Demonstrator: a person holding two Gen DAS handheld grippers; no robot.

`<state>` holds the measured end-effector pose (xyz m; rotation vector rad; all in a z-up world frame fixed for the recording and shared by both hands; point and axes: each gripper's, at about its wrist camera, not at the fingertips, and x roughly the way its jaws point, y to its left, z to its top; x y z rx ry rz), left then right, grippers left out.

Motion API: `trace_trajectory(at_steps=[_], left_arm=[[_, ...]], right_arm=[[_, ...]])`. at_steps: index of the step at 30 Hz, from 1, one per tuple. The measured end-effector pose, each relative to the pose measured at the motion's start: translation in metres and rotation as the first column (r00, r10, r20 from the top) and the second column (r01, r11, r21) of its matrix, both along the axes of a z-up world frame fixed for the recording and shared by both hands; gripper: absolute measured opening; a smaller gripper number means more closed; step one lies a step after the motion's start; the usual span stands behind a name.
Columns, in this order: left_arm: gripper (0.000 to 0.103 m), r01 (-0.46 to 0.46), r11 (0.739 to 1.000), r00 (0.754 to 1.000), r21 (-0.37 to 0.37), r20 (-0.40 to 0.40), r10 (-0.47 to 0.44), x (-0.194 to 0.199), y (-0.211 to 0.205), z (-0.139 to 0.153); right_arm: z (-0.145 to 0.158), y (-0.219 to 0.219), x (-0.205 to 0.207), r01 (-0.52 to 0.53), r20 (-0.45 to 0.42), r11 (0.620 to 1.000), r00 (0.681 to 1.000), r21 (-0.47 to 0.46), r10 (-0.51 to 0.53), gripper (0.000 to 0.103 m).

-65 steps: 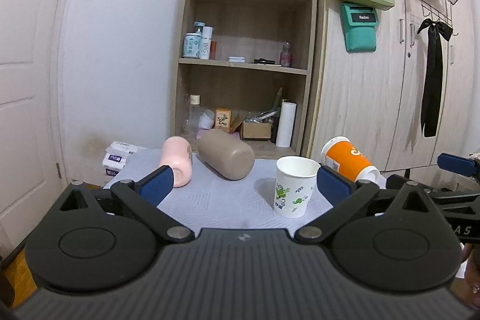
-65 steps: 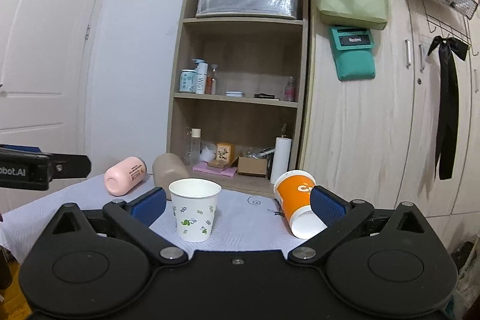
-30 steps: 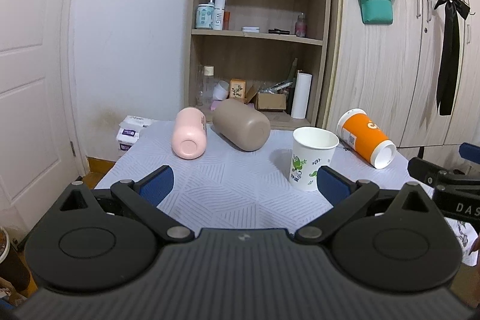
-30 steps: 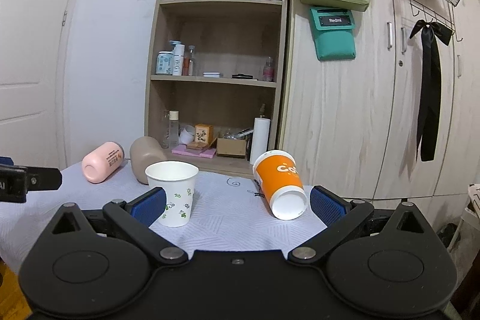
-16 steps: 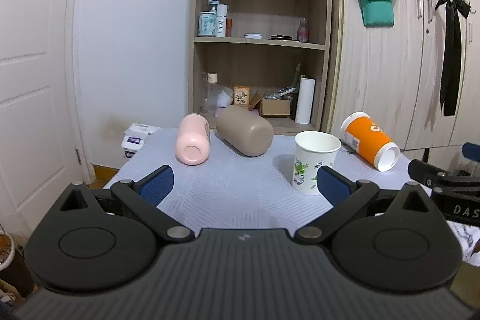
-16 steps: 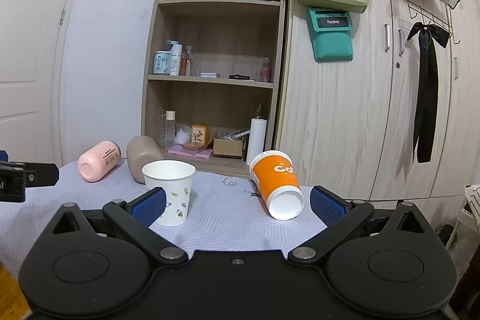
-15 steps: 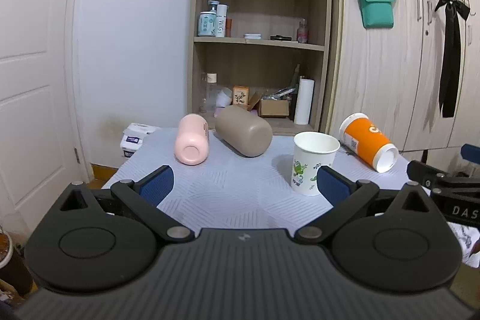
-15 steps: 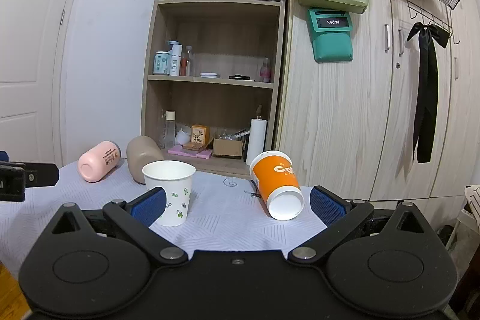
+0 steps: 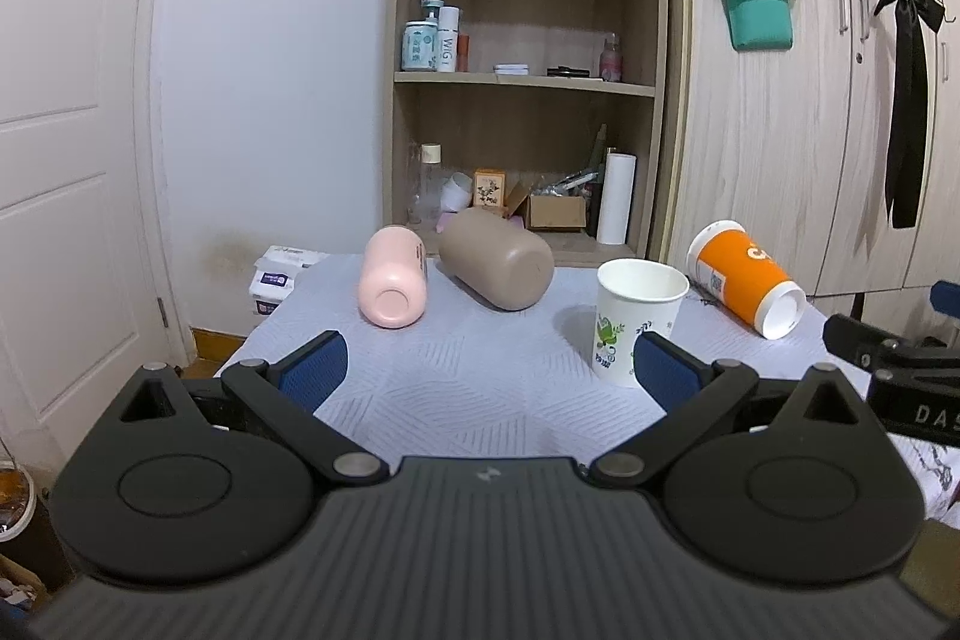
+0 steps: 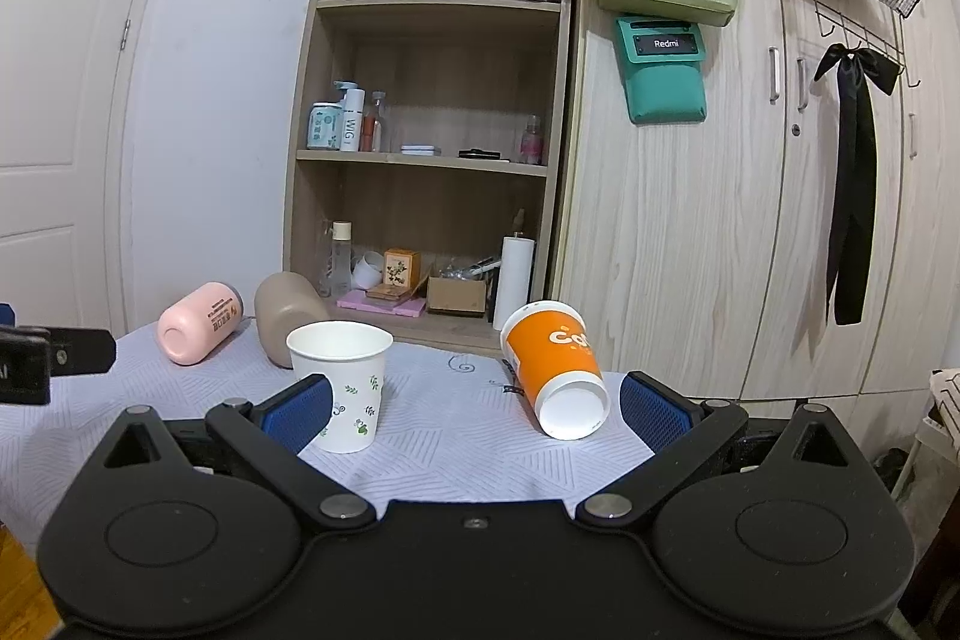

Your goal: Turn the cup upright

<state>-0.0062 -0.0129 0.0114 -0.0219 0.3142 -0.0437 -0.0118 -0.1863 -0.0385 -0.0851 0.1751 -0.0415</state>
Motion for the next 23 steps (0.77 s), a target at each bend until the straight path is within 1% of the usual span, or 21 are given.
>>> trace_trajectory(at_steps=[4, 6, 10, 23], left_arm=[[0.103, 0.006, 1.000, 1.000, 0.005, -0.005, -0.006, -0.0002, -0.0014, 0.0003], [0.103, 0.018, 1.000, 1.000, 0.000, 0.008, -0.018, -0.0021, -0.0005, 0.0007], [0.103, 0.015, 1.000, 1.000, 0.021, 0.010, -0.015, -0.0015, -0.0022, 0.0007], [0.103, 0.025, 0.999, 1.000, 0.032, 0.004, -0.025, -0.0021, -0.0060, 0.0009]], right_arm=[[0.0003, 0.0001, 0.0001, 0.001, -0.001, 1.000, 1.000, -0.001, -0.001, 0.103], [0.0001, -0.0002, 0.0008, -0.002, -0.007, 1.000, 1.000, 0.003, 0.002, 0.103], [-0.0001, -0.0011, 0.0015, -0.024, -0.014, 0.999, 1.000, 0.025, 0.025, 0.103], [-0.0013, -0.0011, 0.0014, -0.020, -0.015, 1.000, 1.000, 0.023, 0.021, 0.103]])
